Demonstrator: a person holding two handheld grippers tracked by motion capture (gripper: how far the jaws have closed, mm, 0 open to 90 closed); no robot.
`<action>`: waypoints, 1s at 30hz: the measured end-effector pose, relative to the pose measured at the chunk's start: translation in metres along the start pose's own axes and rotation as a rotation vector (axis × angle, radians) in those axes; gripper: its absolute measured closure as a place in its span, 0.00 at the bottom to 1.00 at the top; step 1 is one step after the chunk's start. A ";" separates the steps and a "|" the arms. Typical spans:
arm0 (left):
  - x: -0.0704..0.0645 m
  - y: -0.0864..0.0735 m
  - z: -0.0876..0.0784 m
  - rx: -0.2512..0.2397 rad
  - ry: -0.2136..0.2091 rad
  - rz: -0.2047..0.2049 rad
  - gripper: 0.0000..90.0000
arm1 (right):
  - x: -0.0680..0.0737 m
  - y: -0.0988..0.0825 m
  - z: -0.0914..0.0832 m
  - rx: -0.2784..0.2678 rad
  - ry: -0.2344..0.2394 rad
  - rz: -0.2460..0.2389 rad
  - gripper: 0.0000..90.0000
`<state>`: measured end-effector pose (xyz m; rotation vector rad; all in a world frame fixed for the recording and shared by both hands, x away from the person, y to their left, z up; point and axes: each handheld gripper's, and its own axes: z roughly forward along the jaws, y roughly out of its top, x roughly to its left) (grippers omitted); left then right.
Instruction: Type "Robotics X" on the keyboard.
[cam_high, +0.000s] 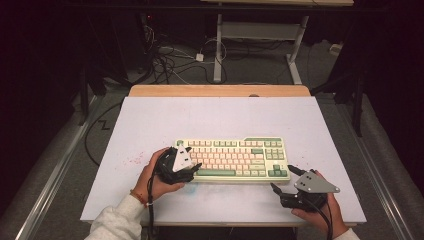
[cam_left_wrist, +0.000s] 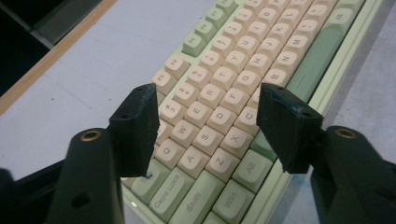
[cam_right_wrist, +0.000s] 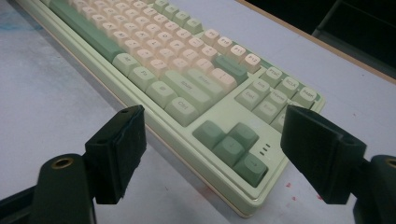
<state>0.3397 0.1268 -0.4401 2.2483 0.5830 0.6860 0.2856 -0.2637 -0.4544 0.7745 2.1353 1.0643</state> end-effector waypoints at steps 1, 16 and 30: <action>0.001 -0.002 -0.002 -0.003 -0.008 -0.001 0.38 | 0.000 0.000 0.000 0.000 0.000 0.000 0.25; 0.004 -0.038 -0.016 0.011 0.080 -0.038 0.20 | -0.001 0.000 0.002 0.010 0.000 0.003 0.26; 0.004 -0.061 -0.022 0.055 0.084 -0.063 0.20 | -0.006 0.006 0.005 0.007 0.028 0.013 0.52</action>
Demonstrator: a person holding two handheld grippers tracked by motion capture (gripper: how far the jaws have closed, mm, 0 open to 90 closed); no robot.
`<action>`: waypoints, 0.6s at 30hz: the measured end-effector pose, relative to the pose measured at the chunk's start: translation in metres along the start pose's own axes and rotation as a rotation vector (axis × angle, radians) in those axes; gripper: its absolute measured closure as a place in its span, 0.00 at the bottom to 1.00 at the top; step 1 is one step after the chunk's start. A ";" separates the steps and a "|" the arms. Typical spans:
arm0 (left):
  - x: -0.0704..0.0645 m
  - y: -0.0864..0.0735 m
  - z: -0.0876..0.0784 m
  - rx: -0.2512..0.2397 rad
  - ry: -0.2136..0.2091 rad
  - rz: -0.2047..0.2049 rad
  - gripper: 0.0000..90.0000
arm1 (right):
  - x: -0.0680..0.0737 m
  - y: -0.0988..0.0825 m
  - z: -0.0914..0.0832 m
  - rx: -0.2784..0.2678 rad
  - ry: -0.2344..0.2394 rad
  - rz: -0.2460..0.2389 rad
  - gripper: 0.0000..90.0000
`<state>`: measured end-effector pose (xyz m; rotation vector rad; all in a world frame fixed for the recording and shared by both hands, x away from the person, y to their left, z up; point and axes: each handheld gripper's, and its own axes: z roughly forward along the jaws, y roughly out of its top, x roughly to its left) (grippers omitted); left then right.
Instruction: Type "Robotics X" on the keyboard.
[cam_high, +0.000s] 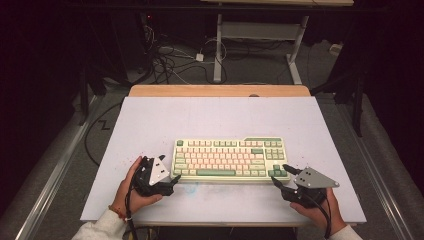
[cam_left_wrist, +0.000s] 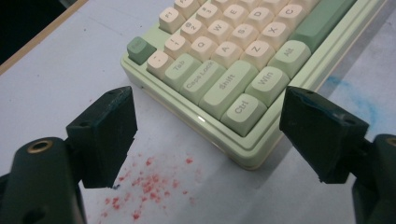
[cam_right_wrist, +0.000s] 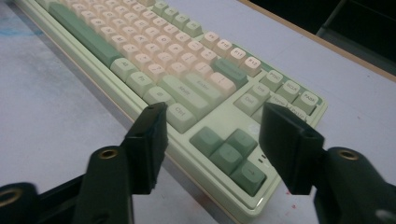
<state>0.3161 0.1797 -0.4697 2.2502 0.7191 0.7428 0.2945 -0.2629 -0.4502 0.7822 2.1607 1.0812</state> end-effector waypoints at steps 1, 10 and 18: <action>0.000 -0.001 0.000 0.002 -0.003 -0.005 0.20 | 0.000 0.000 0.000 0.000 0.000 0.000 0.52; -0.001 -0.009 -0.003 0.019 -0.009 -0.017 0.20 | -0.005 0.015 0.015 0.052 0.064 -0.003 0.85; -0.004 -0.008 0.000 0.025 -0.015 -0.013 0.20 | -0.006 0.033 0.038 0.081 0.120 -0.021 1.00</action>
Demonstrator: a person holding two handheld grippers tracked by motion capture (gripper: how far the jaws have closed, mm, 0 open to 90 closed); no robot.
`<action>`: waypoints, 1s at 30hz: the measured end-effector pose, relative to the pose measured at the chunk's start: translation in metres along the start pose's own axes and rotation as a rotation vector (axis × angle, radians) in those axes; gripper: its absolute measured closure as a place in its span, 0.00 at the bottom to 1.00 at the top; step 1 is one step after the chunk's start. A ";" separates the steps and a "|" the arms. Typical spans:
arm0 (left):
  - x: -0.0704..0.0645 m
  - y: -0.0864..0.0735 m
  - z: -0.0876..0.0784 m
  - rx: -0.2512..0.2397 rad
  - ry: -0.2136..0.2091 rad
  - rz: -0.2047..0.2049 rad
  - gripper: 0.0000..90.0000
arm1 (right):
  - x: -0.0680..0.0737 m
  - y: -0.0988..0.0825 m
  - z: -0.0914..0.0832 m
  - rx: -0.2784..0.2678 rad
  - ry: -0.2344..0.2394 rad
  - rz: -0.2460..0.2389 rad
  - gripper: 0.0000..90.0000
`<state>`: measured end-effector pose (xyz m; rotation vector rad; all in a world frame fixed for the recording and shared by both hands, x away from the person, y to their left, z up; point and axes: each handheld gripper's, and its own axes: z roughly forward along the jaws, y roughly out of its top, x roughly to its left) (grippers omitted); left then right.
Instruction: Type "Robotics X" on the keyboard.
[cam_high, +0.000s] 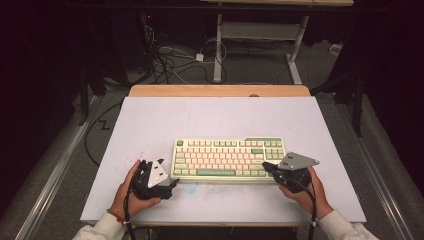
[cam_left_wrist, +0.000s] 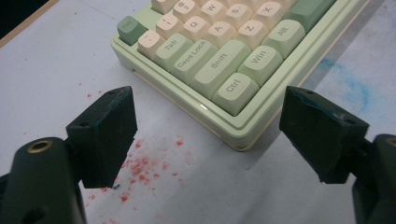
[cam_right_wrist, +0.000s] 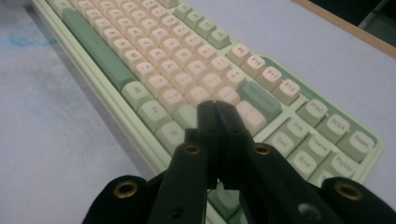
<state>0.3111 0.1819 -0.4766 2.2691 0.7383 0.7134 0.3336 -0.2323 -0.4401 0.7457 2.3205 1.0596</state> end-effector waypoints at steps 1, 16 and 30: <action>0.000 0.000 0.000 -0.001 -0.006 -0.001 0.20 | 0.000 0.003 0.003 0.004 0.006 0.004 1.00; -0.001 -0.002 0.001 0.011 -0.013 0.002 0.20 | -0.002 0.046 0.061 0.058 0.043 -0.016 1.00; -0.002 -0.002 0.003 0.022 -0.025 0.013 0.20 | 0.008 0.056 0.088 0.095 0.061 -0.029 1.00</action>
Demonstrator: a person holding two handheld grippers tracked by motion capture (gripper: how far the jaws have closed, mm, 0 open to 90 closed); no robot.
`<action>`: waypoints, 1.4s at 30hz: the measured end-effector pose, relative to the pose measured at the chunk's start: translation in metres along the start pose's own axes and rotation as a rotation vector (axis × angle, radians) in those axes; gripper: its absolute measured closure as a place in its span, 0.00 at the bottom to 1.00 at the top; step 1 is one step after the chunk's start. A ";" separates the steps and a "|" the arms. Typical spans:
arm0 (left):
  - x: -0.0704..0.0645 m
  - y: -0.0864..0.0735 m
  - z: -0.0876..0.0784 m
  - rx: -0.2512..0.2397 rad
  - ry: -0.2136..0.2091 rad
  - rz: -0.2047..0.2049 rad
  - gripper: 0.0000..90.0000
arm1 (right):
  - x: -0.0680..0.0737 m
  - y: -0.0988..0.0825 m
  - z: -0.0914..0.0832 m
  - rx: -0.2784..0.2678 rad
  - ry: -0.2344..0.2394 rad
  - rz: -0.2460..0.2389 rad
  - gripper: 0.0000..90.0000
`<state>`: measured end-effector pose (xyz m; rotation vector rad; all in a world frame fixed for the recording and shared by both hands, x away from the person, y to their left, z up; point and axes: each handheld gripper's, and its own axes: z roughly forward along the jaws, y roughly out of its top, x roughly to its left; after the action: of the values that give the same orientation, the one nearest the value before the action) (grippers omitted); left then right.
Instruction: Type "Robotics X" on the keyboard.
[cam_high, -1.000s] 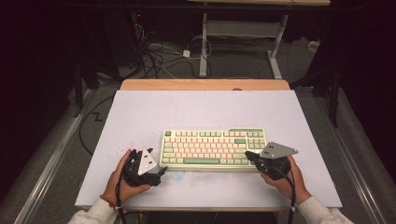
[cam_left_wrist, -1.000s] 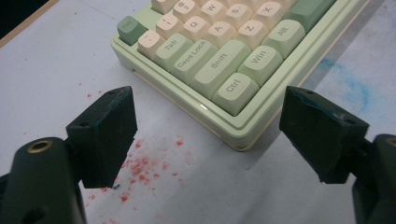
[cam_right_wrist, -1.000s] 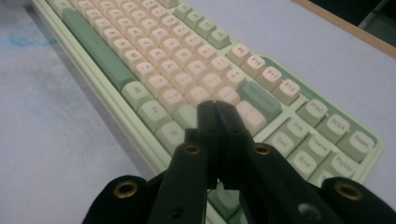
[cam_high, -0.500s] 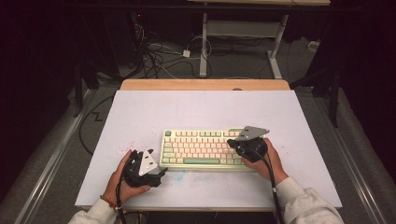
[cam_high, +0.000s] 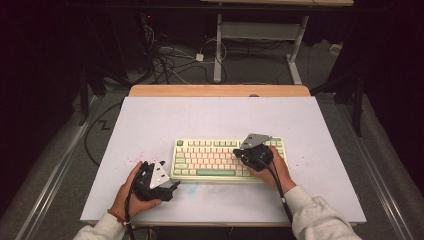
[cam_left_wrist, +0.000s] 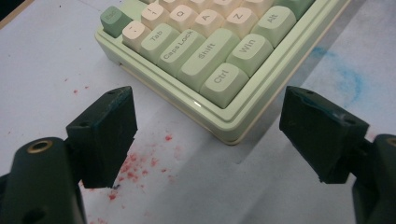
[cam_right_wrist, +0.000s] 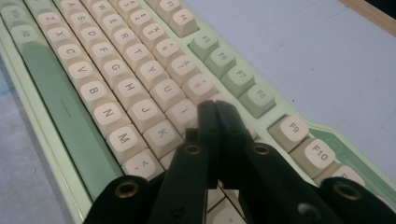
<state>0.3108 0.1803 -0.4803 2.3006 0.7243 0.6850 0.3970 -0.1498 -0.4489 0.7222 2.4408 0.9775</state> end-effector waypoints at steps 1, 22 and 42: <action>0.000 0.000 0.000 0.001 -0.003 0.000 0.20 | 0.001 0.001 0.001 0.002 -0.001 0.002 1.00; -0.001 0.000 0.002 0.014 0.001 0.010 0.20 | 0.007 0.003 -0.001 -0.028 0.005 0.002 0.93; 0.002 0.001 -0.007 -0.031 -0.004 -0.033 0.27 | 0.010 -0.009 -0.060 -0.262 -0.088 -0.001 0.35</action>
<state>0.3087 0.1835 -0.4741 2.2566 0.7430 0.6718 0.3538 -0.1804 -0.4169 0.6572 2.1835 1.2094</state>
